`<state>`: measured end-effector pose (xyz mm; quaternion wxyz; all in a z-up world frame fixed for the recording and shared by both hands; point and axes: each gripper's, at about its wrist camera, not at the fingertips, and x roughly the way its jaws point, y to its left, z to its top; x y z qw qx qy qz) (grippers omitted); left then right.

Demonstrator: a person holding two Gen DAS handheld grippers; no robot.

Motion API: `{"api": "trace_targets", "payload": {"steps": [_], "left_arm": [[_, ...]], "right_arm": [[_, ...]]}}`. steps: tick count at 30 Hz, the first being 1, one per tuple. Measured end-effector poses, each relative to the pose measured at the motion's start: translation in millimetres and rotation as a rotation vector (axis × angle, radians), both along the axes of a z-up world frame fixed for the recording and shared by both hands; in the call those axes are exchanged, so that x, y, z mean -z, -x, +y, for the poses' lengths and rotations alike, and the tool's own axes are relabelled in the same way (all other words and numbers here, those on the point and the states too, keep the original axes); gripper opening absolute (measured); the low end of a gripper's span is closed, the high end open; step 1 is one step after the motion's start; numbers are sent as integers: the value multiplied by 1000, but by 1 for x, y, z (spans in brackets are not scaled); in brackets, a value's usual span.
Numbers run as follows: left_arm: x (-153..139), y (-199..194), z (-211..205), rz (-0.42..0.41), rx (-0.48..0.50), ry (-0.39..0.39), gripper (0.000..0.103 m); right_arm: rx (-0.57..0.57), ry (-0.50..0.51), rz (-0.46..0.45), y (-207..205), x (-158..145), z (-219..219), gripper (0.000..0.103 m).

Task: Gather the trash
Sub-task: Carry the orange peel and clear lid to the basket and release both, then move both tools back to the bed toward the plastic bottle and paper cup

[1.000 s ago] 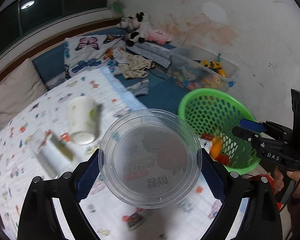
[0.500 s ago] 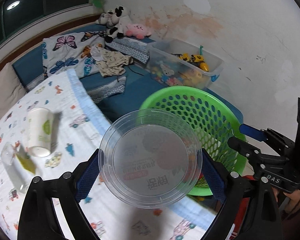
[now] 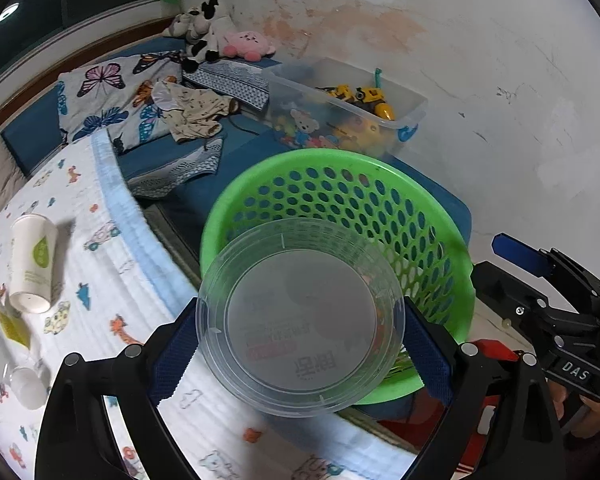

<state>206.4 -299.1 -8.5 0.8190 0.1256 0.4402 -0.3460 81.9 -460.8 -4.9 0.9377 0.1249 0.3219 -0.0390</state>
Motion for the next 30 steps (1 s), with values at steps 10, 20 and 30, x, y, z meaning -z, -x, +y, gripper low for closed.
{"api": "trace_targets", "payload": {"steps": [10,20,30], "left_arm": [[2,6,-6,30,18,17,93],[-15,7,26,-11,-27,35,94],[-24,-11,111,-52,-192,1,94]], "right_arm": [[15,1,-18,9,-8,-4,64],[-43,13,-21,-2,-14,19,65],[-160,6,-8,-37,-19,61,65]]}}
